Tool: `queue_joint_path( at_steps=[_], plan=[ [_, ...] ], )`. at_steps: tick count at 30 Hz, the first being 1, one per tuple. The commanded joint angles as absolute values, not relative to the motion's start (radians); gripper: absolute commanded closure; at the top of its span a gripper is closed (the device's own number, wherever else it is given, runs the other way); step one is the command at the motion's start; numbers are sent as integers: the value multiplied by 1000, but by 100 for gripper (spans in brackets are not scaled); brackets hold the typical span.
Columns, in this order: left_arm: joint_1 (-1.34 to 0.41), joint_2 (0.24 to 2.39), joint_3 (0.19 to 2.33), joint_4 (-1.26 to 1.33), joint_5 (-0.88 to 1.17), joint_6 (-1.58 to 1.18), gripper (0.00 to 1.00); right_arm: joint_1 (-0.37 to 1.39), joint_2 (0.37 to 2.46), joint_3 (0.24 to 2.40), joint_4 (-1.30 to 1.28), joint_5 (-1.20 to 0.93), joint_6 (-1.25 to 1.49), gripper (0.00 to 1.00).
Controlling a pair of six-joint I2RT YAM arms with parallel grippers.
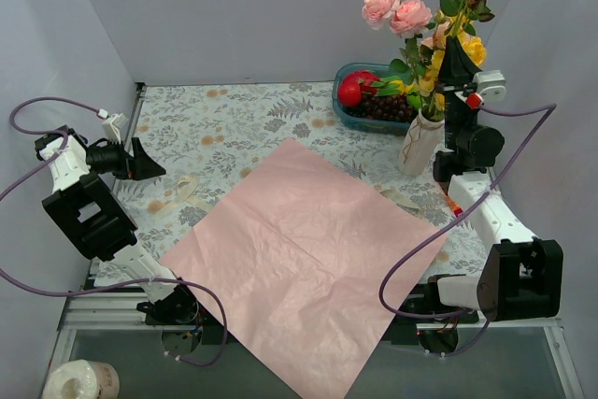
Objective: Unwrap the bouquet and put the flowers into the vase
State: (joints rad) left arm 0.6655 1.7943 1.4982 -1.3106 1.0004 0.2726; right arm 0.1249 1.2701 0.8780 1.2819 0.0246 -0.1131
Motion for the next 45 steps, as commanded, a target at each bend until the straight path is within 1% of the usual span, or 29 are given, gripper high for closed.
queue_joint_path(
  at_steps=[1,6,21,32,33,35,36,37,39,41,42,44,45],
  plan=[
    [667,1787,1516,-1325,991,291,2,98,1279,976,1643,-27,-72,99],
    [667,1792,1511,-1321,996,291,2,95,1273,947,1638,-40,-69,99],
    [667,1795,1546,-1331,996,285,2,95,1232,684,1681,-29,-87,99],
    [661,1781,1546,-1333,1005,272,2,97,1114,519,1603,-29,-49,99],
    [660,1776,1546,-1333,1009,267,2,97,1102,520,1592,-40,-49,91],
    [655,1770,1546,-1333,1014,262,2,97,1083,534,1525,-61,-38,79],
    [655,1767,1548,-1332,1019,252,2,98,1054,546,1479,-63,-35,62],
    [653,1764,1549,-1331,1022,249,2,98,1039,561,1365,-66,-38,49],
    [647,1756,1555,-1330,1025,242,2,101,1005,590,1274,-48,-38,28],
    [647,1747,1557,-1333,1032,239,2,103,990,609,1148,-29,-40,21],
    [647,1743,1559,-1335,1034,239,2,103,967,624,1111,-28,-37,16],
    [647,1729,1562,-1339,1040,238,2,109,940,649,964,-11,-32,14],
    [647,1724,1562,-1341,1042,239,2,113,916,667,922,-6,-28,16]
  ],
)
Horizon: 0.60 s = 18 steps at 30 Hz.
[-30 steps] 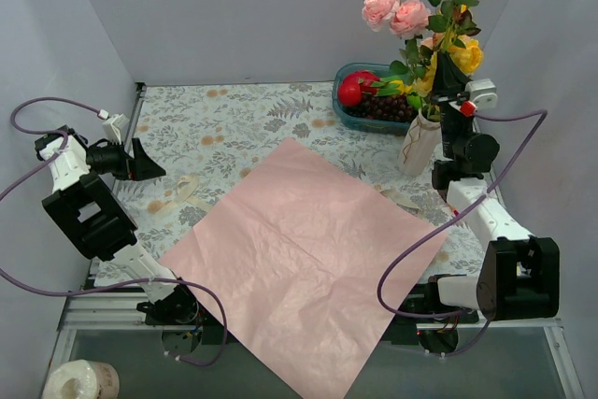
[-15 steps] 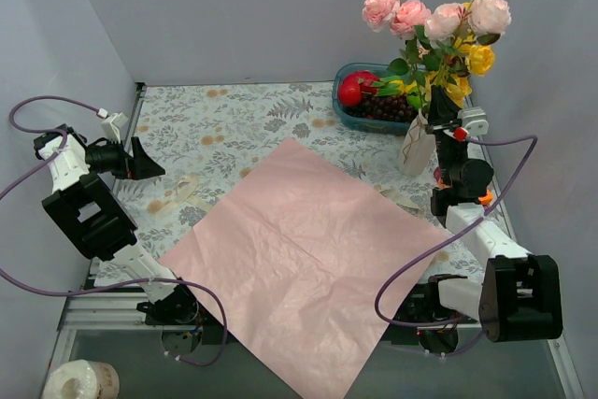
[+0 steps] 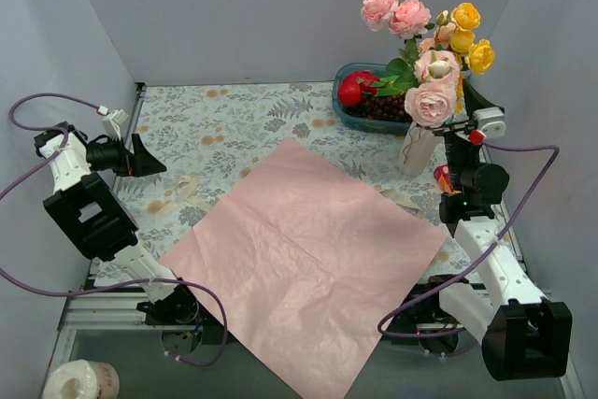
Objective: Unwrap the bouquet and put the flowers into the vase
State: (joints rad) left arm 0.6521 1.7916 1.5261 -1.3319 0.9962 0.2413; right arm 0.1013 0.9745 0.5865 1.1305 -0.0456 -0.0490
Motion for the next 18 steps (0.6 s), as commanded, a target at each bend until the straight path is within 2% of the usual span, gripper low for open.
queue_joint_path(
  at_steps=[1,2,3,6,8,11,13,17,18],
  plan=[
    [647,1715,1560,-1347,1045,241,2,114,905,670,870,-6,-25,18],
    [647,1710,1557,-1348,1049,245,2,115,896,670,858,-6,-18,20],
    [647,1707,1555,-1350,1051,247,2,114,885,673,853,-11,-14,29],
    [647,1689,1543,-1358,1060,256,2,115,894,719,789,-18,21,47],
    [647,1675,1534,-1368,1065,264,2,115,903,785,723,-38,31,48],
    [647,1649,1507,-1367,1063,275,2,114,928,879,623,-32,41,36],
    [647,1638,1493,-1358,1058,279,2,114,962,938,516,-12,38,38],
    [647,1635,1488,-1354,1060,279,2,115,1017,1069,396,-6,26,62],
    [647,1637,1491,-1355,1063,282,2,114,1035,1081,381,-6,25,74]
  ],
)
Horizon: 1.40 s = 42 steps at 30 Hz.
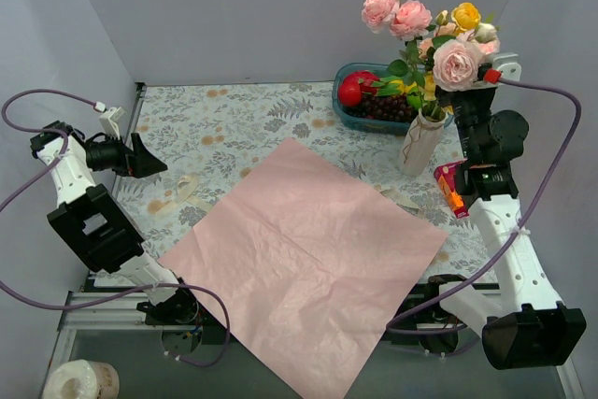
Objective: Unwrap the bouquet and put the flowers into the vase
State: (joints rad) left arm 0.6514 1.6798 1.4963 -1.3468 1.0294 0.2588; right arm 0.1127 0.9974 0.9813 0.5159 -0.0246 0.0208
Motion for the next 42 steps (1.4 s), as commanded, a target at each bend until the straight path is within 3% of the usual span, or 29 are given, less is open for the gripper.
queue_joint_path(
  at_steps=[1,5,9,14,17,20,21,23,24,27,36,42],
  plan=[
    [647,1638,1491,-1358,1068,282,2,115,1043,1089,365,27,25,77],
    [647,1643,1489,-1355,1075,282,2,115,1083,1121,334,35,32,80],
    [647,1644,1485,-1348,1074,284,2,115,1114,1086,302,72,48,90],
    [646,1647,1485,-1345,1068,285,2,115,1120,1000,341,92,40,91],
    [647,1651,1486,-1342,1068,284,2,114,1127,979,333,98,25,82],
    [647,1652,1486,-1342,1071,282,2,117,1132,962,318,106,18,64],
    [647,1652,1488,-1344,1074,284,2,118,1126,956,318,109,15,53],
    [647,1654,1491,-1345,1075,281,2,123,1117,960,302,120,11,40],
    [647,1652,1490,-1344,1077,278,2,130,1105,966,295,124,6,25],
    [647,1646,1493,-1339,1080,265,2,147,1072,1005,236,153,9,9],
    [647,1562,1434,-1163,1065,59,2,333,890,953,-133,153,129,4],
    [647,1490,1393,-1160,1054,58,2,364,729,841,-333,95,236,2]
  ],
)
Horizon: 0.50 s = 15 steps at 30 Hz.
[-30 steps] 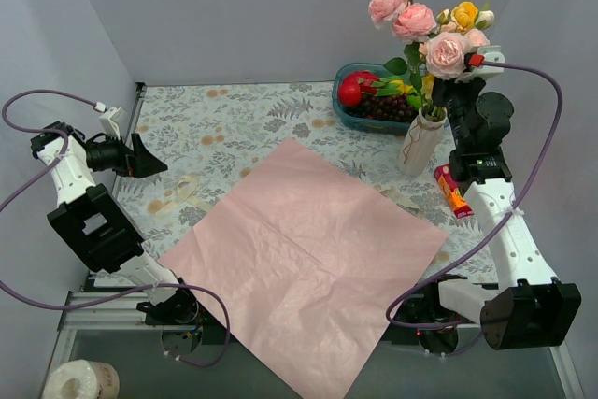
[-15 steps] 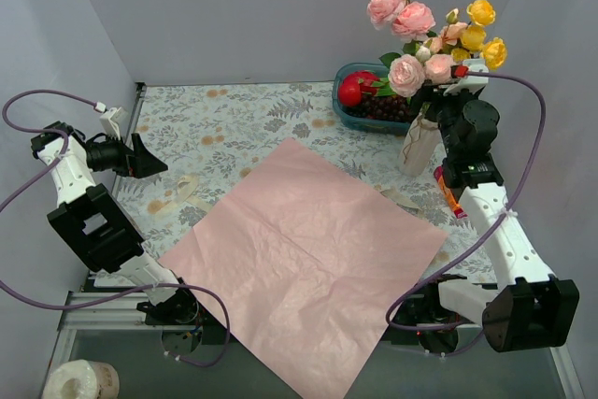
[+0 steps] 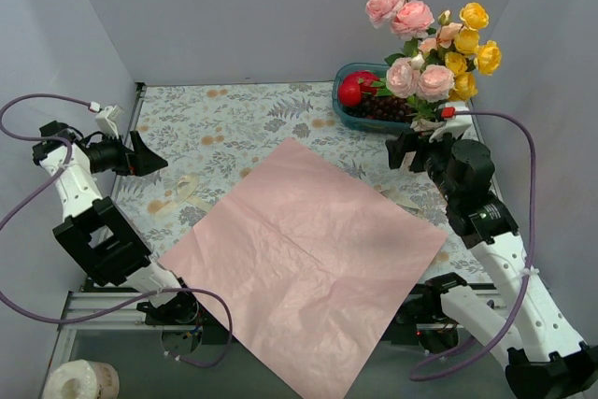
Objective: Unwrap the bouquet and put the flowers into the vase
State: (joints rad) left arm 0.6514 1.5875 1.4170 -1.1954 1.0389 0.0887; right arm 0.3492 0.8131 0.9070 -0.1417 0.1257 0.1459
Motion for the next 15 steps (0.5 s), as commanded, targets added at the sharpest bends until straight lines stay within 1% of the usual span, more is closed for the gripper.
queue_joint_path(
  at_steps=[1,3,5,9,12,15],
  plan=[
    [647,1482,1385,-1148,1055,48,2,365,707,830,-348,68,239,2],
    [649,1459,1370,-1131,1063,19,2,367,664,815,-383,42,244,2],
    [647,1447,1359,-1077,1065,-69,2,370,652,811,-393,-30,253,2],
    [634,1425,1327,-985,1057,-181,2,371,718,841,-391,-178,259,2],
    [615,1393,1302,-957,1051,-212,2,373,788,865,-391,-158,351,2],
    [614,1352,1258,-918,1035,-242,2,371,816,877,-391,-149,362,2]
  ],
)
